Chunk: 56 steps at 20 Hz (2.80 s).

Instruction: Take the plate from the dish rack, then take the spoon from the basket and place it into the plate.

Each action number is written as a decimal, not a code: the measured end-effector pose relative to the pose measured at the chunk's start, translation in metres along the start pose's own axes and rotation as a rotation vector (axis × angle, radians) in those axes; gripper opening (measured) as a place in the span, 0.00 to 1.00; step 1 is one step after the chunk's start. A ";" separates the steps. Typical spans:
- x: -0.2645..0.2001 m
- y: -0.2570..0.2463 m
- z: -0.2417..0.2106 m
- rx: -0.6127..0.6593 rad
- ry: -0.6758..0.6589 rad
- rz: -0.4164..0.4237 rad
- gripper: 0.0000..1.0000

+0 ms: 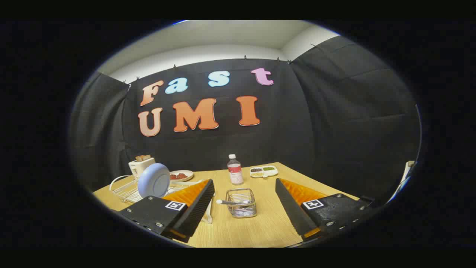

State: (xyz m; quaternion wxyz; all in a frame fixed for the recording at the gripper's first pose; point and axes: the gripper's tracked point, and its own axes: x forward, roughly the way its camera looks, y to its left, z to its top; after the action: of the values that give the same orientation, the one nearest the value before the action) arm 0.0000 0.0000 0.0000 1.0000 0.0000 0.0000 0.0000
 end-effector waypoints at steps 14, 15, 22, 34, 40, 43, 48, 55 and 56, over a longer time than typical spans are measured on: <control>-0.017 0.011 -0.028 0.069 0.092 0.040 0.99; -0.015 0.014 -0.027 0.067 0.097 0.043 0.99; -0.006 0.073 -0.010 -0.005 0.113 0.070 0.99; 0.102 0.242 -0.029 -0.054 0.276 0.134 1.00; 0.131 0.260 -0.071 -0.046 0.403 0.093 0.78; 0.137 0.264 -0.089 -0.018 0.469 0.077 0.53; 0.136 0.254 -0.084 -0.098 0.476 -0.062 0.24; 0.137 0.254 -0.068 -0.152 0.443 -0.094 0.21; 0.136 0.256 -0.067 -0.167 0.440 -0.094 0.21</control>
State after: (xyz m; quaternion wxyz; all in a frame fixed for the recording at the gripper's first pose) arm 0.1360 0.2558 -0.0668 0.9714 -0.0827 0.2179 -0.0465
